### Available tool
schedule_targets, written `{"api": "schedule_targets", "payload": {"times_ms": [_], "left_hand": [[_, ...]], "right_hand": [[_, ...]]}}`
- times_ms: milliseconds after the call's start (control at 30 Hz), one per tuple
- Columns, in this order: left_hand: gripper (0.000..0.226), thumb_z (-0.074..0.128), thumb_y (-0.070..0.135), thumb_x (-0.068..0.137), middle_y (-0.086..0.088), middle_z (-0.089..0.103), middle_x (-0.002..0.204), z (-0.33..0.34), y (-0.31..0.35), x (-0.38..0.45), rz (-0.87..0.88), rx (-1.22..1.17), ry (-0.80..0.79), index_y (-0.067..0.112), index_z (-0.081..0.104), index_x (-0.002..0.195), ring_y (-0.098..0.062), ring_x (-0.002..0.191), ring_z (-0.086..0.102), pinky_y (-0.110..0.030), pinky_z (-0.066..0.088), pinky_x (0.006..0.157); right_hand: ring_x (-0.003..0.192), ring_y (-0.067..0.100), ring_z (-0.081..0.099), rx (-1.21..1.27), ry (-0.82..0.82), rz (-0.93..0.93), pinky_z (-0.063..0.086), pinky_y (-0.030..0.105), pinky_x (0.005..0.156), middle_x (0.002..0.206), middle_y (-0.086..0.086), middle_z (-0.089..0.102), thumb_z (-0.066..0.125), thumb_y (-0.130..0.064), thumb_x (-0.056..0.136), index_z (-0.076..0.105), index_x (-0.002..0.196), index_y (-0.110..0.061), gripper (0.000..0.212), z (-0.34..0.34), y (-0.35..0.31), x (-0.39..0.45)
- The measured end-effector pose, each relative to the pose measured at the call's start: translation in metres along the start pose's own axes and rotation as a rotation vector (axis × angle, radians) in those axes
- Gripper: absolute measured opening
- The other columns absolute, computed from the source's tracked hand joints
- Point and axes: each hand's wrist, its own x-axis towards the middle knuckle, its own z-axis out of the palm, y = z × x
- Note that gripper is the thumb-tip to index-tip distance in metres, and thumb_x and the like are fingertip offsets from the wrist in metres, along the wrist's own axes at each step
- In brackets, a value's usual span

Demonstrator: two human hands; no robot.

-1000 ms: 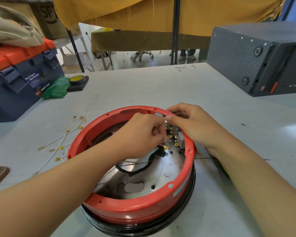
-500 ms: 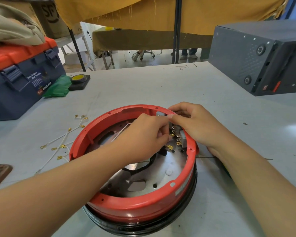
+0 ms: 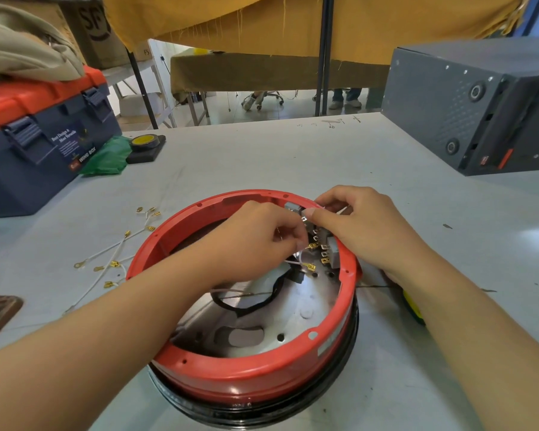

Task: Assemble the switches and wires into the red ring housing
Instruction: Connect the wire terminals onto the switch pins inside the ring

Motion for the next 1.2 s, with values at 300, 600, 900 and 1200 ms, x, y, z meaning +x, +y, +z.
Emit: {"api": "schedule_targets", "payload": {"times_ms": [300,600,900,1200], "left_hand": [[0.012,0.063,0.015,0.086,0.006,0.069,0.085,0.0005,-0.0036,0.0012,0.035,0.058,0.009,0.022,0.072,0.089,-0.008,0.078,0.058,-0.023,0.042,0.073],[0.010,0.063,0.017,0.086,0.007,0.068,0.084,0.0009,-0.0065,0.0027,0.057,0.082,0.002,0.023,0.071,0.087,-0.007,0.078,0.057,-0.024,0.041,0.074],[0.010,0.061,0.018,0.087,0.008,0.066,0.085,0.0064,-0.0071,0.0030,0.050,0.123,0.027,0.026,0.068,0.085,-0.008,0.079,0.056,-0.038,0.047,0.076],[0.011,0.056,0.016,0.090,0.012,0.056,0.083,0.0071,-0.0054,0.0015,0.094,0.181,0.021,0.021,0.065,0.087,-0.013,0.084,0.052,-0.041,0.047,0.077]], "right_hand": [[0.068,-0.001,0.054,-0.089,0.027,-0.012,0.037,0.003,0.049,0.084,-0.007,0.065,0.064,-0.043,0.083,0.068,0.100,-0.023,0.027,-0.0021,-0.0009,-0.0026],[0.063,0.001,0.057,-0.100,0.053,-0.018,0.038,0.004,0.050,0.070,-0.007,0.064,0.065,-0.043,0.081,0.071,0.087,-0.020,0.024,-0.0023,-0.0021,-0.0048],[0.052,0.005,0.049,-0.167,0.077,-0.028,0.029,0.018,0.049,0.053,-0.008,0.053,0.061,-0.048,0.083,0.072,0.085,-0.024,0.027,-0.0023,-0.0038,-0.0071],[0.049,0.004,0.049,-0.159,0.075,-0.051,0.028,0.012,0.045,0.050,-0.010,0.052,0.062,-0.047,0.083,0.074,0.085,-0.025,0.024,-0.0032,-0.0028,-0.0068]]}}
